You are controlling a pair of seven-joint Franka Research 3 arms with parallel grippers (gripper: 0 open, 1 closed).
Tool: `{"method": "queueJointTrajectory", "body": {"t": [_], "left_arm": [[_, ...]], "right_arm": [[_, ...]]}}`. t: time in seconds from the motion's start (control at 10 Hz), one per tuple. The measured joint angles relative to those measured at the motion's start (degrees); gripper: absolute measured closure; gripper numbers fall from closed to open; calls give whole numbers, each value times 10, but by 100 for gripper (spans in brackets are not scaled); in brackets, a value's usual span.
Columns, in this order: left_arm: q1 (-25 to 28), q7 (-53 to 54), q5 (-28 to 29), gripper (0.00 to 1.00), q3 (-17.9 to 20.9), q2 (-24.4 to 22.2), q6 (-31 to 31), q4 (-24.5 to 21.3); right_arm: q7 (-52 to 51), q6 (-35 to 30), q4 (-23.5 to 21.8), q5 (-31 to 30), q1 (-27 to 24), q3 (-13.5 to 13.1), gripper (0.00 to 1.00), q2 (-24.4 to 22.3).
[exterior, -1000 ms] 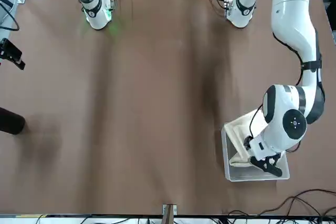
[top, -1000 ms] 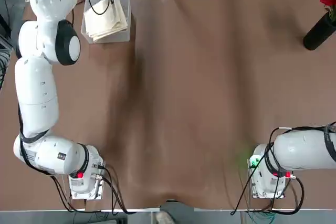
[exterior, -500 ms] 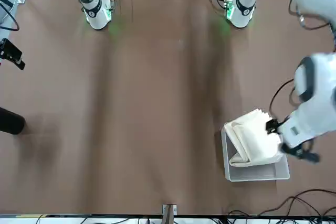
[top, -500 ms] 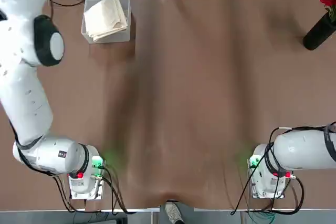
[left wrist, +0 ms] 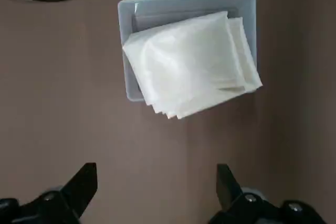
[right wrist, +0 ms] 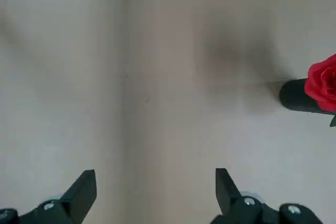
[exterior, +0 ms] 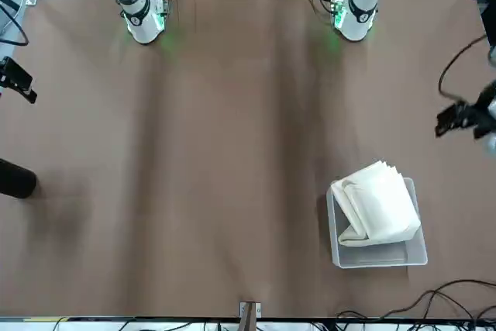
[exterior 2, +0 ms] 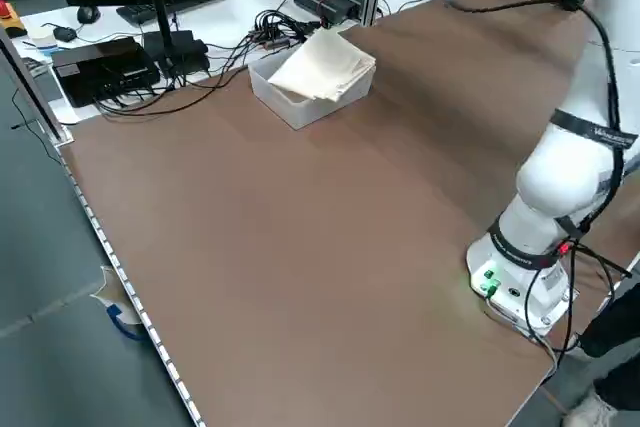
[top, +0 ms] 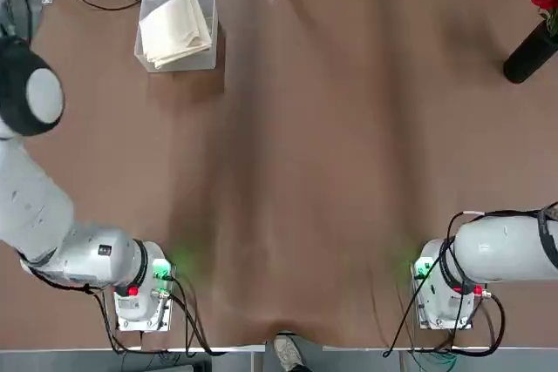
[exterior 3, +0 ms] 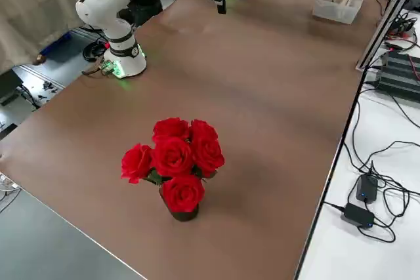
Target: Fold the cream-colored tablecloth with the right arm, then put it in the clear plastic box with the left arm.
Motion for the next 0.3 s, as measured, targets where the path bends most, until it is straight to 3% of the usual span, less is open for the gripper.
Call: {"method": "queueJointTrajectory", "body": {"t": [0.1,0.3], "left_arm": [[10,0,-1,0,-8,-41,2,-44],[12,-17,-1,0,-21,-74,7,-95]], "right_arm": [[0,0,0,0,0,0,0,0],[0,0,0,0,0,1,0,0]]}}
